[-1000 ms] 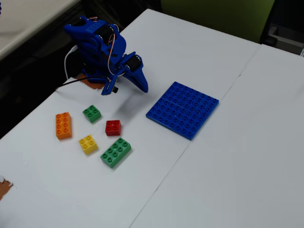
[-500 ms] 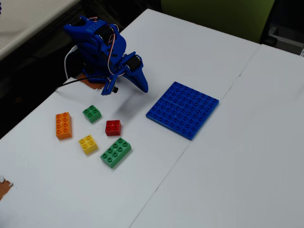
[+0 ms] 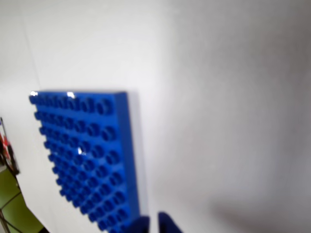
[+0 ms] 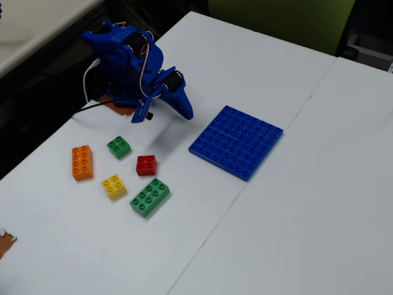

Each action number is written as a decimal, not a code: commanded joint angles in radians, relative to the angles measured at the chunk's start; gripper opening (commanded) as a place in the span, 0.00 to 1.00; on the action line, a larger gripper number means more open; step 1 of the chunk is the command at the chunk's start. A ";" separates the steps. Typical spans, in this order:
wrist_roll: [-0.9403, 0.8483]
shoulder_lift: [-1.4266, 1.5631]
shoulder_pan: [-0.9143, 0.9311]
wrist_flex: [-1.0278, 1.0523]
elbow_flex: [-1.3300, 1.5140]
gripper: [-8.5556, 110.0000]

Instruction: Pick up the 2x2 green block and go up the 8x8 blue block.

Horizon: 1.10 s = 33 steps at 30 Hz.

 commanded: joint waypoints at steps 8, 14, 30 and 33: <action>-0.994 0.038 -0.017 0.087 0.055 0.07; -1.442 0.038 0.069 0.198 0.017 0.08; -1.715 -0.419 0.196 0.767 -0.716 0.16; -1.944 -0.543 0.367 0.798 -0.778 0.22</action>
